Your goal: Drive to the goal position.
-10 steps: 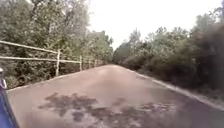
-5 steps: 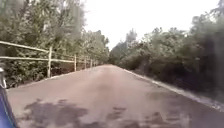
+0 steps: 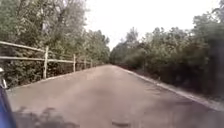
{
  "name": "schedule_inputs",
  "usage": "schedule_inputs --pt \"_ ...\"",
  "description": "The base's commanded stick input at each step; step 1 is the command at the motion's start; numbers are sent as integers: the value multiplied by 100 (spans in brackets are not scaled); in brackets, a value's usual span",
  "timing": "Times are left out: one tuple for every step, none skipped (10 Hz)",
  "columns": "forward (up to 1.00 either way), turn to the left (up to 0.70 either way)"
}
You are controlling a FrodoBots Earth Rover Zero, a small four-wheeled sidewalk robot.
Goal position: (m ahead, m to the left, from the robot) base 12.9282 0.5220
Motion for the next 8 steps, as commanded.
schedule_inputs --pt "70 0" --pt "70 0" --pt "70 0" --pt "70 0" --pt "70 0" --pt "70 0" --pt "70 0" --pt "70 0"
